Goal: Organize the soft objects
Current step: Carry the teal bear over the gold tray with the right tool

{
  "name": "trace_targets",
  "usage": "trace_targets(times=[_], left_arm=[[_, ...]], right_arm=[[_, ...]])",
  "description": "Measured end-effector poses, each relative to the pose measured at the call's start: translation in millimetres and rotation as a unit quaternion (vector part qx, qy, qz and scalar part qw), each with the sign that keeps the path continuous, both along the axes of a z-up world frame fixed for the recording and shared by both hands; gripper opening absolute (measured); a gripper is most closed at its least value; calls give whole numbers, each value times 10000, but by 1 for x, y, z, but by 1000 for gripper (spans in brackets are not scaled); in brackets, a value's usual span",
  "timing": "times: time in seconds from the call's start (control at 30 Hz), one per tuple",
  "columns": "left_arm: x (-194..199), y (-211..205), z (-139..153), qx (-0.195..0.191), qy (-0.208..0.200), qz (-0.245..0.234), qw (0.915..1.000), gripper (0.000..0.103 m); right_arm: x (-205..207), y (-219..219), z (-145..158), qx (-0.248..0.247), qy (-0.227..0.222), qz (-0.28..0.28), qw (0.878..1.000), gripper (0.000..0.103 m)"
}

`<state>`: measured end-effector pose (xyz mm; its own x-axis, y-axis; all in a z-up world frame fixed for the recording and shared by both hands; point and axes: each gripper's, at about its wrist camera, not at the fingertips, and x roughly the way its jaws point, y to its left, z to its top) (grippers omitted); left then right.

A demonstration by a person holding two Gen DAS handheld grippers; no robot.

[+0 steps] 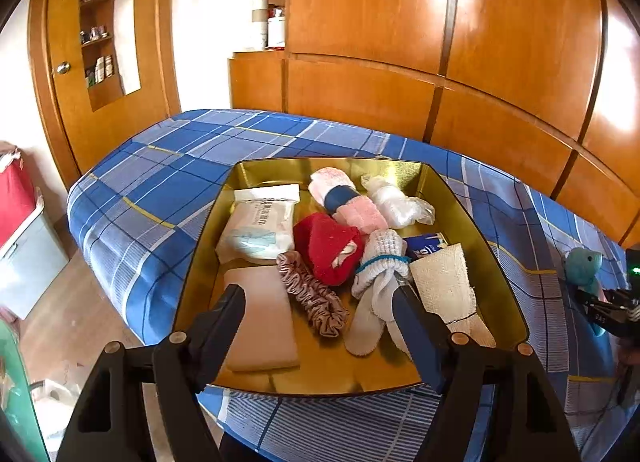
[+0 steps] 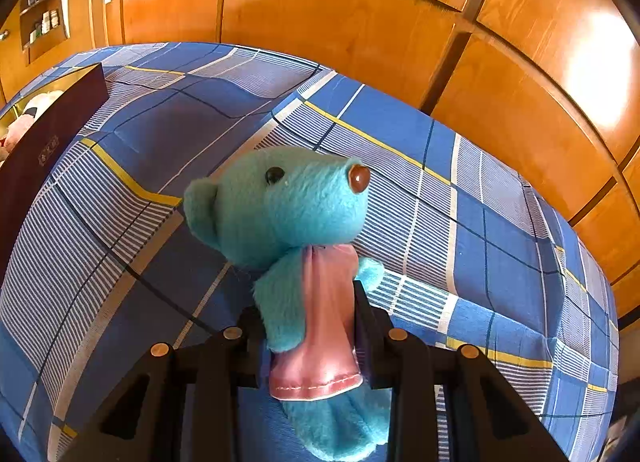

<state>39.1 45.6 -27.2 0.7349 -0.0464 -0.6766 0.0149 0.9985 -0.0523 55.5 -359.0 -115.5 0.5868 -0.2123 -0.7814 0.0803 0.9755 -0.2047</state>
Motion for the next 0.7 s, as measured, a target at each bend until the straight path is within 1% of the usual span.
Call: trace_targets(times=[0.27,0.43,0.57,0.63,0.7], left_arm=[[-3,17,-4,-181,70,138,9997,77],[-5,30,-5,-293,81,220,9993,77],[-8,42,-7,-362,70,332,9988,77],[-9,47,-8,-362,73,387,9986,77],[-11,54,-10,-366,87,465,9982,77]], right_arm=[[4,5,1,-88,80,-320,9994,31],[7,5,3,4,179,-574,9982,30],[8,6,5,-14,236,-655,9976,29],[8,5,8,79,262,-724,9970,29],[6,5,14,210,195,-769,9966,29]])
